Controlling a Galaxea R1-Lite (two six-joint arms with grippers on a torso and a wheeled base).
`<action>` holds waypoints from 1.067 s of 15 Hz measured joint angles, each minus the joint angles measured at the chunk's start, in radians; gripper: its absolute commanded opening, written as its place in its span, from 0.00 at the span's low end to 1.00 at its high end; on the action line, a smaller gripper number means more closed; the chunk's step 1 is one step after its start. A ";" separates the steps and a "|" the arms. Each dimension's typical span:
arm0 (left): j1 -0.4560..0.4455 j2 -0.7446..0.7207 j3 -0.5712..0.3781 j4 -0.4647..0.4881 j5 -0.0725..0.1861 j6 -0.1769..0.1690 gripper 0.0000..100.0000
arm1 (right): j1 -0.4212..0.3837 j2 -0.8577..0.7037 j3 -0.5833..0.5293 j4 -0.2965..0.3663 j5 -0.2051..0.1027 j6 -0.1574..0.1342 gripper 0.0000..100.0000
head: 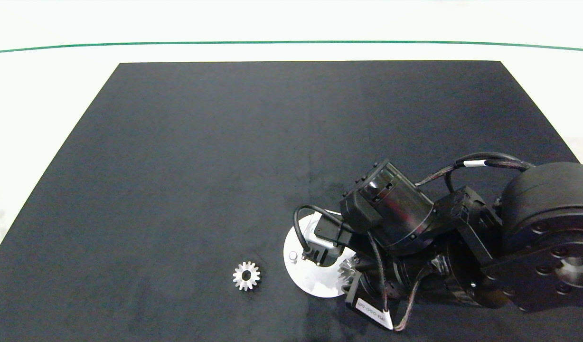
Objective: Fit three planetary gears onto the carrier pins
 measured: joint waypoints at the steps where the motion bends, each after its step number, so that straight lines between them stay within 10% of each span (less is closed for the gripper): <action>1: 0.000 0.000 0.000 0.000 0.000 0.000 1.00 | 0.000 0.001 0.000 0.000 0.000 0.000 0.16; 11: -0.001 0.002 0.001 0.000 0.000 -0.001 1.00 | -0.008 0.023 -0.002 -0.002 0.000 0.001 0.16; 12: -0.001 0.003 0.000 0.000 0.000 -0.001 1.00 | -0.008 0.026 -0.004 -0.001 0.000 0.001 1.00; 16: -0.001 0.008 0.000 0.000 0.000 -0.001 1.00 | -0.008 0.029 -0.007 0.000 0.000 0.001 1.00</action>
